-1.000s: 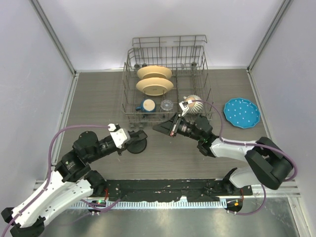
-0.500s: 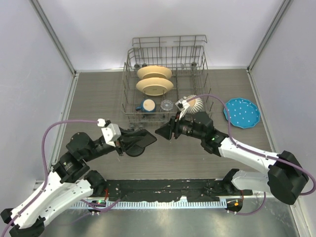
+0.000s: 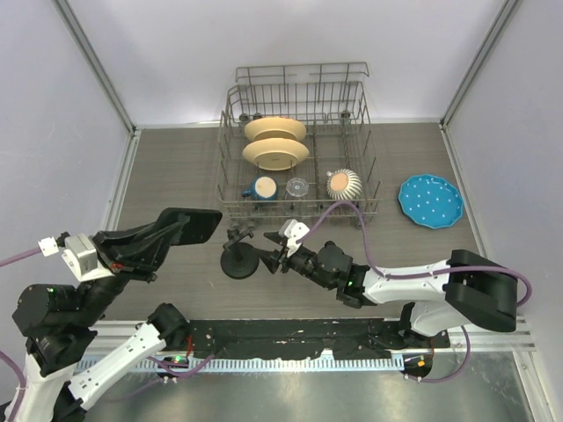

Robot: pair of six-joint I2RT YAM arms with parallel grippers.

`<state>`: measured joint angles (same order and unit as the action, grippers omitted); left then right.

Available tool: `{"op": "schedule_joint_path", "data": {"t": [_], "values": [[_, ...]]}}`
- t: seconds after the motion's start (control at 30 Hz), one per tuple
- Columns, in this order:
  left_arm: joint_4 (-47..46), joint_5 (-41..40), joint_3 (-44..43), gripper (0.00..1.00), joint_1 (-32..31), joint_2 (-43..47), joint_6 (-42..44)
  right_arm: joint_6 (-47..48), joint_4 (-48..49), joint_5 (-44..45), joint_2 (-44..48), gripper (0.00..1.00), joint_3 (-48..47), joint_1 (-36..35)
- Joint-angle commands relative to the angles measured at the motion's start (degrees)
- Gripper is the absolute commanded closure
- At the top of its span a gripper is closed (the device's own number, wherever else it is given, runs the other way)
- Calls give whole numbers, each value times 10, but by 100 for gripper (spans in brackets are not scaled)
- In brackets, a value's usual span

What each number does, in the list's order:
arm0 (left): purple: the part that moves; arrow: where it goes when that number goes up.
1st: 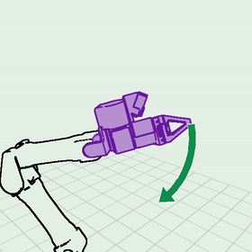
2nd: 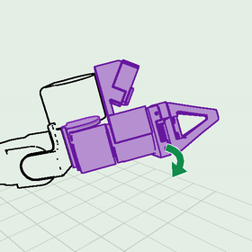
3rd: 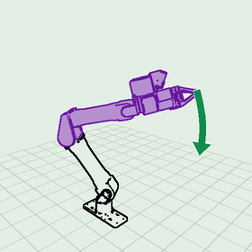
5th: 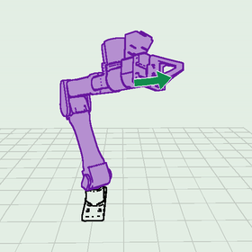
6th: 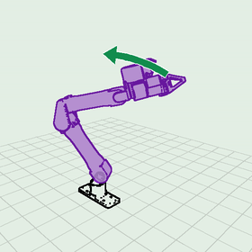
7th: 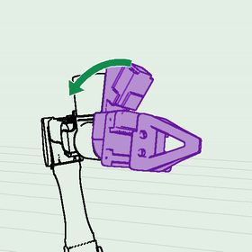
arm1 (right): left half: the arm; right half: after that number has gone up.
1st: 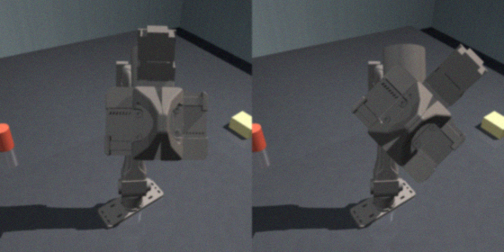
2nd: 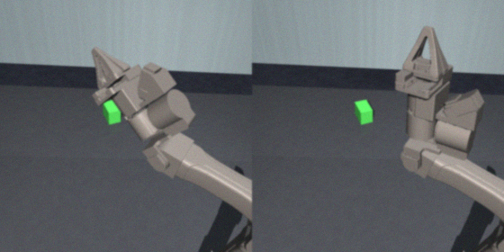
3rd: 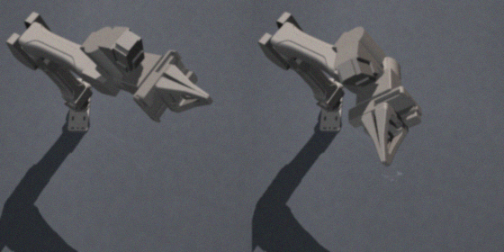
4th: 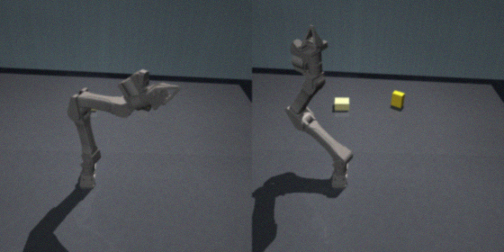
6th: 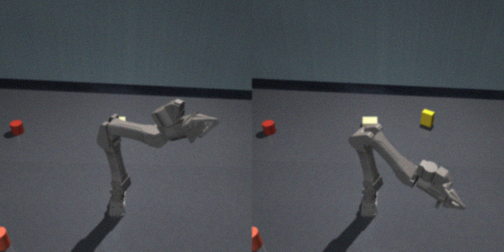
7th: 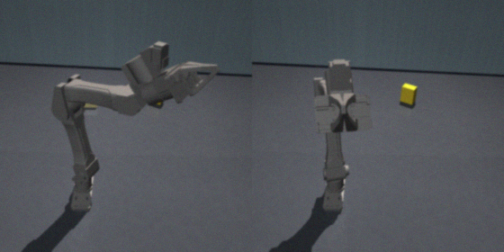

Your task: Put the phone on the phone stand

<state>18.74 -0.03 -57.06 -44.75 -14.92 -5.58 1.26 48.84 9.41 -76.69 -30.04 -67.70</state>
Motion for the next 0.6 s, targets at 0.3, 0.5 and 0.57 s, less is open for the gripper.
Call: {"op": "schedule_joint_path", "data": {"t": [0.3,0.5,0.57], "values": [[46,-1,-9,100,1,-4,4,78,177,102,-81,51,-27,-20],[49,18,-4,100,1,-5,0,76,197,106,-100,55,-34,-20],[51,17,-4,100,1,-5,0,76,197,104,-103,55,-37,-20]]}}
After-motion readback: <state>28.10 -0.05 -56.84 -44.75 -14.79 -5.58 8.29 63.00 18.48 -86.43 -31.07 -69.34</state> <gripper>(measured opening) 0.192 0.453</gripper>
